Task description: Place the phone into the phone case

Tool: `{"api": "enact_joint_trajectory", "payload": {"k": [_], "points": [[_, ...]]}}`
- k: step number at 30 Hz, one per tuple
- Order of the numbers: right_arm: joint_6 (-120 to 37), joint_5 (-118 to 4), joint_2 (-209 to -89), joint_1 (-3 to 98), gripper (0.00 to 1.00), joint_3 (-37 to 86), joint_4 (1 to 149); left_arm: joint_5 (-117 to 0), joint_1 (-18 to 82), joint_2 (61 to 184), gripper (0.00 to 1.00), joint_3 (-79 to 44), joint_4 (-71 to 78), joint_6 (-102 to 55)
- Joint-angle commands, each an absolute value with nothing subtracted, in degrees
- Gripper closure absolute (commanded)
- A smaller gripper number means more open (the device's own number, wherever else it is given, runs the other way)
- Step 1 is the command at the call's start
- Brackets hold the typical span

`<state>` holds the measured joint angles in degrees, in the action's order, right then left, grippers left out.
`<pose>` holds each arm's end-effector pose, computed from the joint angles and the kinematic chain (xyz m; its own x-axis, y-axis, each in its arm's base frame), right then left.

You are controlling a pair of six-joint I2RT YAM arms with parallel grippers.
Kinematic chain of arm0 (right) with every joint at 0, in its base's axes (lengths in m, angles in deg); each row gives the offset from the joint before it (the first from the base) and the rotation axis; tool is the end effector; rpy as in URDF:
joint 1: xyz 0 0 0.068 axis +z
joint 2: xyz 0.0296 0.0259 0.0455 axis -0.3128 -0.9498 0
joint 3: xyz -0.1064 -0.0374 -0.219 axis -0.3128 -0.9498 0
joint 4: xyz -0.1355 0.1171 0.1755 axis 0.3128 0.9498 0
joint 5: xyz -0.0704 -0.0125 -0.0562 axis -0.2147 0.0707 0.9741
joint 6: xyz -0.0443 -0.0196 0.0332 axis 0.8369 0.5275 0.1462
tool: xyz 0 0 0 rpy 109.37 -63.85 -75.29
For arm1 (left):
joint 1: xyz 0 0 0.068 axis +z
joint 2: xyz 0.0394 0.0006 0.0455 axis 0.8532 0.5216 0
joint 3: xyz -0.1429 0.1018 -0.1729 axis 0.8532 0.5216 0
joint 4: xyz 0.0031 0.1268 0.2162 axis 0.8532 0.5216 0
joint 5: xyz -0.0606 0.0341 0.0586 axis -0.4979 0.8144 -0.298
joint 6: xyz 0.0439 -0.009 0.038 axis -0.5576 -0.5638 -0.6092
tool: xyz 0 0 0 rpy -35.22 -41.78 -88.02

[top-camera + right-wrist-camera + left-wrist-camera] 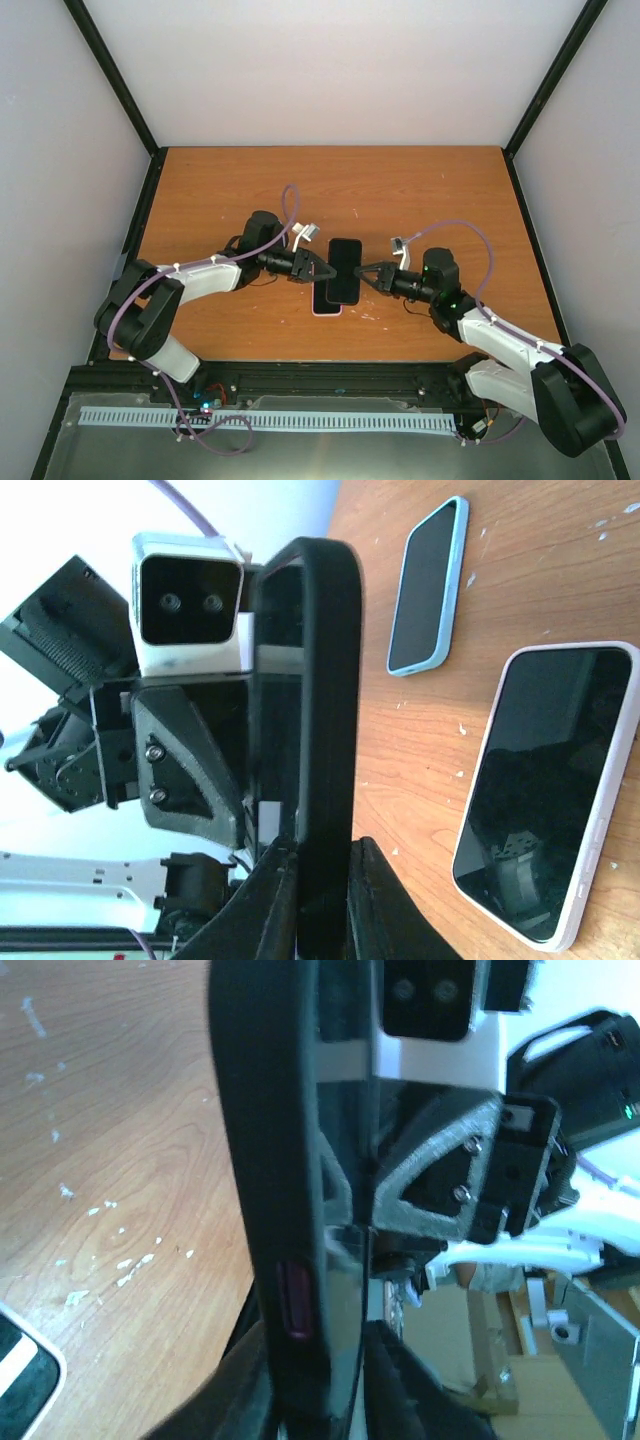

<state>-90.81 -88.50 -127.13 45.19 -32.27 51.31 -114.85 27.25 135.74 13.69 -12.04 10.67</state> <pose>0.1823 0.1226 0.1784 -0.8848 0.2742 -0.3767 -0.2724 0.3515 0.8957 0.2334 -0.1870 0.1717 -0.9369 0.2090 -0.2802 0.3154 0.1596 -0.9355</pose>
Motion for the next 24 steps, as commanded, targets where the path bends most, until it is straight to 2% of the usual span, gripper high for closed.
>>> {"api": "enact_joint_trajectory", "payload": {"k": [1,4,9,11,19,24], "points": [[-91.3,-88.9,-127.3,45.4,0.92,-33.4,47.9,-111.9,27.0,134.9,0.64,11.9,-10.6,7.1],[-87.3,-85.6,-127.1,45.4,0.95,-30.8,58.1,-106.7,27.2,133.2,0.40,10.3,-4.6,4.5],[-77.6,-75.5,-127.9,44.6,0.96,-25.4,75.8,-95.9,27.3,130.3,0.19,5.9,9.0,-0.7],[-76.0,-74.4,-129.1,43.1,0.96,-24.4,78.8,-91.5,27.3,128.3,0.03,5.1,12.1,-1.8],[-72.9,-75.1,-137.0,38.9,0.94,-21.5,83.5,-76.4,27.4,120.0,0.01,3.1,21.8,-4.1],[-72.4,-75.1,-141.5,38.6,0.94,-20.6,82.0,-72.6,27.4,117.0,0.01,2.4,24.1,-5.2]]}}
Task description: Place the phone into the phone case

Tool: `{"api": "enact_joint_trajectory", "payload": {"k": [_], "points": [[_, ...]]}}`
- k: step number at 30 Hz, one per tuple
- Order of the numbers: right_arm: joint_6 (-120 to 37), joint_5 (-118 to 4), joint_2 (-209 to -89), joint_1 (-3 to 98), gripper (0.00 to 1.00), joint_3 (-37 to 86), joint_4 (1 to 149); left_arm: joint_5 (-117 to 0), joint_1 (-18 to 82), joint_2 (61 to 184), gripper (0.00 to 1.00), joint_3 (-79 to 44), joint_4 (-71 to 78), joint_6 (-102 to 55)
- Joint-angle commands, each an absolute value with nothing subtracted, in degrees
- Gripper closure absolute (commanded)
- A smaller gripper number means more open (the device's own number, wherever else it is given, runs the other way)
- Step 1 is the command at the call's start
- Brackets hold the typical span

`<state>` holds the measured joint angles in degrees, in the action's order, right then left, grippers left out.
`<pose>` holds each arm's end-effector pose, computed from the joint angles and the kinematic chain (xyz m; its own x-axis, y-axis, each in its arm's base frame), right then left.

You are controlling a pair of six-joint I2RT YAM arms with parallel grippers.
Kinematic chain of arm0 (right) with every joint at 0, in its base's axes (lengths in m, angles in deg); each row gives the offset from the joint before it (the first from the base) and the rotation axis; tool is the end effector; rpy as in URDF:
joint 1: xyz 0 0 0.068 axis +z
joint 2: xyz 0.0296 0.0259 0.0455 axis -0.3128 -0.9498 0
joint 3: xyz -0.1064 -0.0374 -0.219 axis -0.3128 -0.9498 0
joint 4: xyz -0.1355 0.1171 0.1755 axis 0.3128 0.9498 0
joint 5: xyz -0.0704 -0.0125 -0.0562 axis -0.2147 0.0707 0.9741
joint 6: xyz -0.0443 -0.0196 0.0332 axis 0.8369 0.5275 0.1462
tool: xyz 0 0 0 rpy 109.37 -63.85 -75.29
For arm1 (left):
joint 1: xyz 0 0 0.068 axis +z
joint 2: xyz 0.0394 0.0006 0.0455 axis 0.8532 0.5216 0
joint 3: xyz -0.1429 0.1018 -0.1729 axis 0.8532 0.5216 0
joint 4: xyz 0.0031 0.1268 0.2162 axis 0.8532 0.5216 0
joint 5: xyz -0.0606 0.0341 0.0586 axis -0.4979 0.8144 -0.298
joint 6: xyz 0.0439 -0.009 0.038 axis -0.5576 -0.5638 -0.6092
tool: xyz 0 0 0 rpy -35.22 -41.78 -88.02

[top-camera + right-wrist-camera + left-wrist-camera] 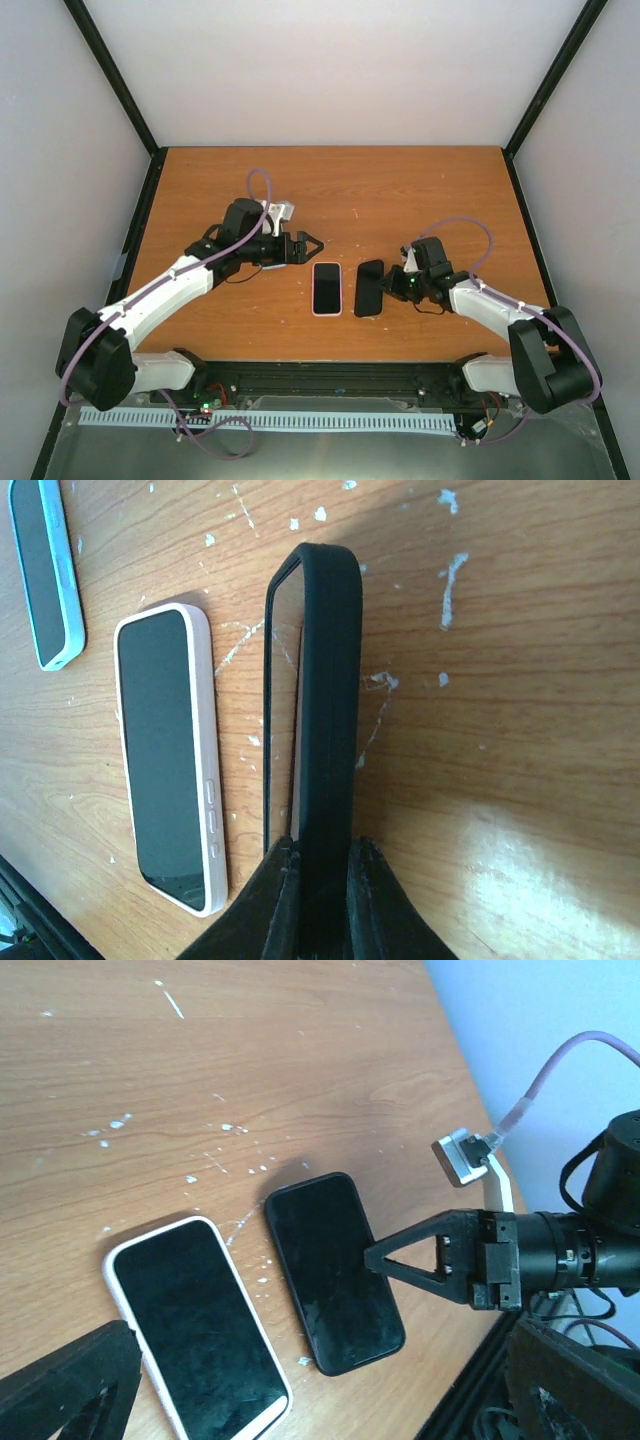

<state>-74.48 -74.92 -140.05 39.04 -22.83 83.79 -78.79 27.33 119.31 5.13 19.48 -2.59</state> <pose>0.2033 0.0967 0.1291 -0.9353 0.2613 -0.2388 0.0497 0.7648 0.6423 0.2258 -0.1606 0.2380 -0.8504 -0.0367 -0.5248 0.3867 0.6328 -0.6708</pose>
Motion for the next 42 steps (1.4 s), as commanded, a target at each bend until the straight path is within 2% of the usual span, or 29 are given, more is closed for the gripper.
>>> {"api": "enact_joint_trajectory", "payload": {"k": [1,4,8,13,19,34,42], "points": [[-72.6,-74.7,-141.8,38.6,0.93,-20.8,81.6,-72.2,27.3,116.5,0.01,2.4,24.4,-5.3],[-72.5,-72.7,-142.3,38.5,0.89,-21.3,81.9,-70.7,27.3,115.5,0.01,2.8,25.1,-5.2],[-71.9,-69.0,-142.2,38.5,0.76,-20.7,85.1,-68.3,27.4,114.4,0.01,3.8,25.5,-4.9],[-71.5,-64.9,-138.9,38.5,0.39,-18.9,90.5,-65.9,27.3,113.2,0.01,4.3,25.9,-4.8],[-71.6,-62.0,-131.1,38.5,0.01,-15.3,98.6,-60.7,27.4,109.4,0.01,4.1,26.4,-3.3],[-69.5,-56.2,-109.0,38.5,0.00,-0.6,115.8,-51.2,27.4,100.7,0.01,-4.0,33.3,-2.9],[-71.1,-58.8,-103.9,38.5,0.00,-0.8,115.9,-51.7,27.4,96.3,0.01,-2.3,30.9,-2.4]]}}
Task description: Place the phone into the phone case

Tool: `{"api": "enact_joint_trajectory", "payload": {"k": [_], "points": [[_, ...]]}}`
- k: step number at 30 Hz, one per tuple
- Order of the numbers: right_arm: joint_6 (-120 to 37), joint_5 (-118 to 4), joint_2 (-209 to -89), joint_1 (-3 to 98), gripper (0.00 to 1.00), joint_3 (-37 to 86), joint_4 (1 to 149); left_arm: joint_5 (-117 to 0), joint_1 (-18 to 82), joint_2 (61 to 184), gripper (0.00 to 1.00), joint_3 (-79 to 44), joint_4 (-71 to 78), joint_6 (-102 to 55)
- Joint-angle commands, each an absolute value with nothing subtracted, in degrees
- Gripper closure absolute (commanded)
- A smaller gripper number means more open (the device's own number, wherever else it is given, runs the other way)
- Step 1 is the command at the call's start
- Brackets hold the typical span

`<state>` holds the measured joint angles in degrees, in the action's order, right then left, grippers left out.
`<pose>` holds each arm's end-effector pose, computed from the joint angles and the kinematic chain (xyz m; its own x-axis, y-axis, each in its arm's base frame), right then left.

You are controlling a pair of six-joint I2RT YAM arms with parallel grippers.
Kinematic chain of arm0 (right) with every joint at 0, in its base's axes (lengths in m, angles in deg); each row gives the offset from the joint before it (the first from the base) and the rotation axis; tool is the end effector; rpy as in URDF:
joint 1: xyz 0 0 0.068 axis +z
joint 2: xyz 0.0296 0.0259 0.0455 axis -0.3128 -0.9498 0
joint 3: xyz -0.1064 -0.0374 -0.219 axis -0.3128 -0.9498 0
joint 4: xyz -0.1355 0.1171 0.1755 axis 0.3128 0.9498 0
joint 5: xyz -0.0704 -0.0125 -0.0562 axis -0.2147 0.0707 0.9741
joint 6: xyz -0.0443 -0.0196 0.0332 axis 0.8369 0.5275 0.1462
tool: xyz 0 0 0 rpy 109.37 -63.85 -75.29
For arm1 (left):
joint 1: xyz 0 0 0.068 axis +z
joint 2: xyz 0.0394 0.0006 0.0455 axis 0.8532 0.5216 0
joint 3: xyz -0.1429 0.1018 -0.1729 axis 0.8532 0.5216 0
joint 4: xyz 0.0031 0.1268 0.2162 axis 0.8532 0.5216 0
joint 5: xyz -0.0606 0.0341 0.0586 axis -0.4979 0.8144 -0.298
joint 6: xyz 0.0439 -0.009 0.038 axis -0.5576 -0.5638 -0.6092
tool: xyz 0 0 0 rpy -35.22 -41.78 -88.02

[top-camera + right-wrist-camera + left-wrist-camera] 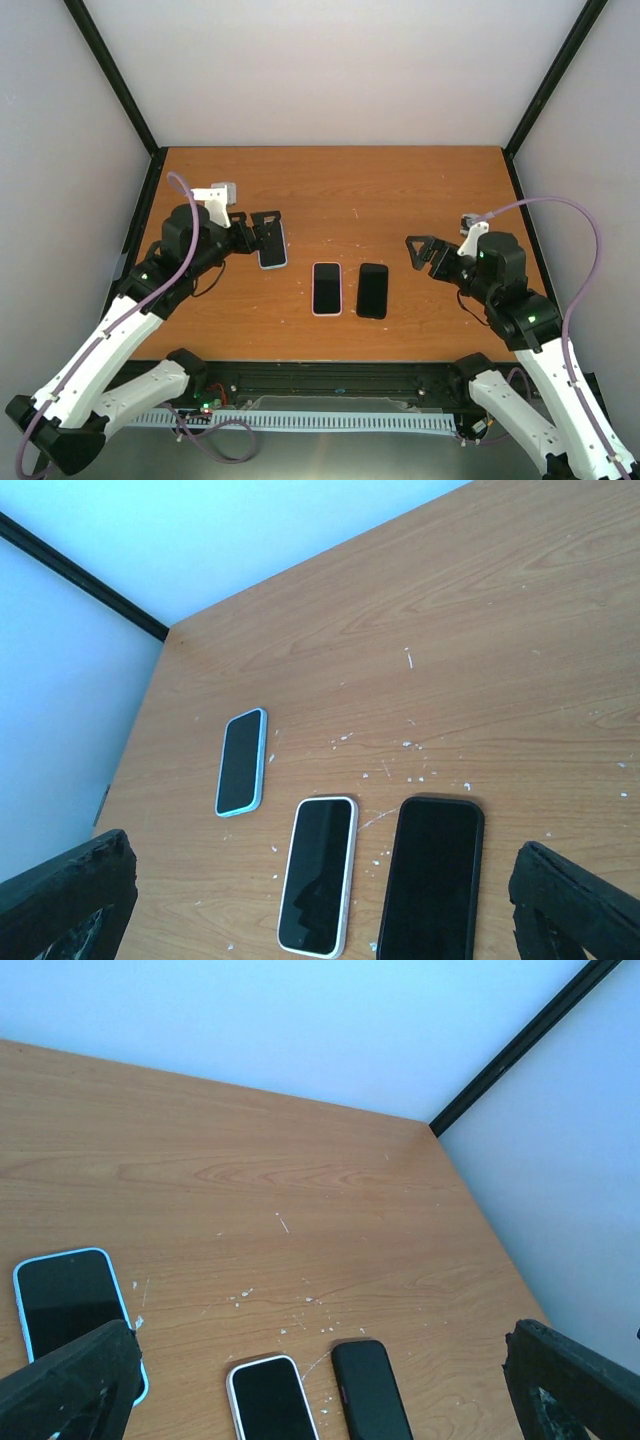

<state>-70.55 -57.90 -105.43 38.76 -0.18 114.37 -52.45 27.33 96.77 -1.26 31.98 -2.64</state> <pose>0.1382 0.0582 0.3174 -0.6162 0.3854 -0.6869 -0.1316 0.8095 0.5722 0.1721 -0.1062 0.3393 -0.5424 -0.2980 -0.7855 0.3042 0.8018 -0.5143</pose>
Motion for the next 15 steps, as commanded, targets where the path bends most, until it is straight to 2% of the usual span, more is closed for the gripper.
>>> {"api": "enact_joint_trajectory", "payload": {"k": [1,15], "points": [[-71.0,-58.7,-103.5,38.5,0.00,-1.2,115.5,-51.6,27.4,96.2,0.00,-1.8,30.8,-2.2],[-71.5,-60.1,-103.5,38.5,0.00,-2.8,114.0,-52.9,27.4,97.7,0.01,2.1,28.3,-1.7]]}}
